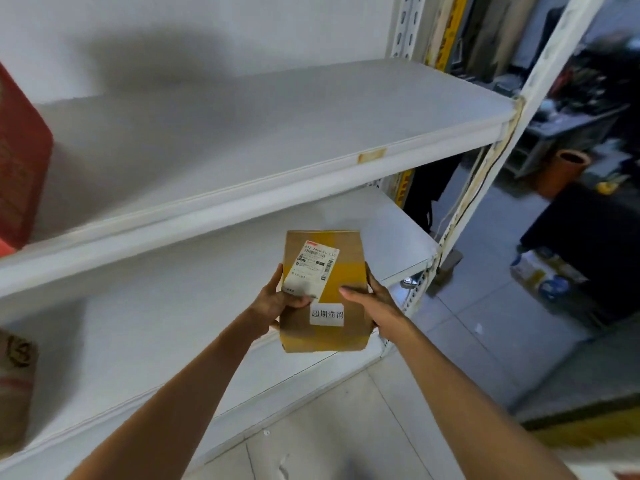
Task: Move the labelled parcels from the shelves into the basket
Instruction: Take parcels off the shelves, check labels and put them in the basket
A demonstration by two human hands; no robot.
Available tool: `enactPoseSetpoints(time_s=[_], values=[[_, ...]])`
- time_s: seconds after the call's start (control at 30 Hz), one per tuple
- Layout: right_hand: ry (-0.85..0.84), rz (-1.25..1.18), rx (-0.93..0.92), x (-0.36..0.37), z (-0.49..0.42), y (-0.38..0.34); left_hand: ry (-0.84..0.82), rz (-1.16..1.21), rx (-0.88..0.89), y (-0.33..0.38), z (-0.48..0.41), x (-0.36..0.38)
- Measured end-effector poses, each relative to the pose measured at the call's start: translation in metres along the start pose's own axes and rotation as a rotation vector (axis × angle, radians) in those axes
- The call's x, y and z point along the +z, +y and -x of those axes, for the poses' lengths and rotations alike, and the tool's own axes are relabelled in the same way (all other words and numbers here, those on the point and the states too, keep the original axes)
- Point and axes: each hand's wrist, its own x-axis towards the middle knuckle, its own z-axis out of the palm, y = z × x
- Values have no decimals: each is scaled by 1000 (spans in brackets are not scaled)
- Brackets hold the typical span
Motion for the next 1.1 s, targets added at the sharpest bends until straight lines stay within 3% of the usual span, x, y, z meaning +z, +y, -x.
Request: enactPoseSetpoints(time_s=[0.3, 0.6, 0.87, 1.1], values=[[261, -295, -27, 20, 76, 50, -110, -233, 113, -29, 25, 10], [465, -413, -92, -41, 173, 103, -366, -373, 45, -51, 30, 113], [924, -507, -112, -108, 331, 158, -831, -538, 55, -95, 86, 285], [1426, -647, -124, -123, 492, 207, -1265, -687, 12, -152, 205, 435]])
